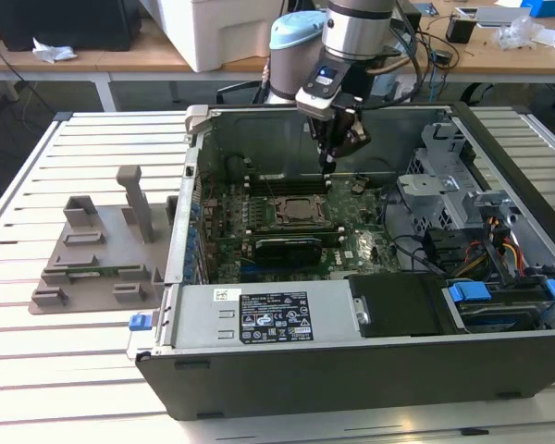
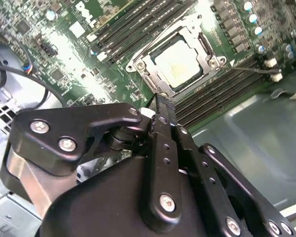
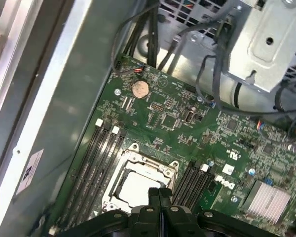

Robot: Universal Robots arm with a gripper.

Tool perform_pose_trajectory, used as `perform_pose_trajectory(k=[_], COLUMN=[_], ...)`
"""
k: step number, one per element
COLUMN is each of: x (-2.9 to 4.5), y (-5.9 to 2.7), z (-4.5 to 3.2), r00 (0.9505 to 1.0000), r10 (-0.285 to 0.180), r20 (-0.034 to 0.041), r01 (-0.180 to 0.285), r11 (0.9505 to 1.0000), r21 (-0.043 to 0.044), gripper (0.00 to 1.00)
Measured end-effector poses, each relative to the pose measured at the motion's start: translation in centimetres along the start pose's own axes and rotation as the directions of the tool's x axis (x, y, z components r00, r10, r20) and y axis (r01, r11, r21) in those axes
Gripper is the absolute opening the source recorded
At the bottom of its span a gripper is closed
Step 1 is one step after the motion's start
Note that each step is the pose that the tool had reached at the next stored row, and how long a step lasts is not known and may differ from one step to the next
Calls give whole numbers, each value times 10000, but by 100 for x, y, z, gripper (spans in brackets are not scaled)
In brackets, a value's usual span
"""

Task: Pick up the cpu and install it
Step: 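Install the first cpu locking lever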

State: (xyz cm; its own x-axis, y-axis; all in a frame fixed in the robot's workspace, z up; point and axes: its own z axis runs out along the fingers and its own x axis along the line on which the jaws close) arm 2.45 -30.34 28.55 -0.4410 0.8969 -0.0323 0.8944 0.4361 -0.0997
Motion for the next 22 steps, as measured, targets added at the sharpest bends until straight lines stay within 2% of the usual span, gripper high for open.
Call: perform_pose_trajectory(k=[4,5,9,10,11,12,16,17,19,20,21,22], x=[0,0,0,0,0,0,0,0,0,0,0,0], y=[0,0,0,0,0,0,0,0,0,0,0,0], z=[0,0,0,0,0,0,0,0,0,0,0,0], r00=[9974,9935,9847,9799,9718,9672,9495,9428,9336,9273,9189,9154], r10=[-712,-1133,-1733,-1983,-2347,-2526,-3120,-3316,-3563,-3723,-3924,-4006], r20=[72,116,179,206,245,264,329,351,379,397,414,399], r01=[712,1134,1734,1985,2349,2528,3123,3319,3567,3728,3929,4012], r11=[9975,9935,9848,9801,9720,9675,9500,9433,9342,9279,9195,9159], r21=[-20,-30,-41,-44,-48,-50,-51,-51,-50,-48,-53,-81], gripper=[11,11,11,11,11,11,11,11,11,11,11,11])
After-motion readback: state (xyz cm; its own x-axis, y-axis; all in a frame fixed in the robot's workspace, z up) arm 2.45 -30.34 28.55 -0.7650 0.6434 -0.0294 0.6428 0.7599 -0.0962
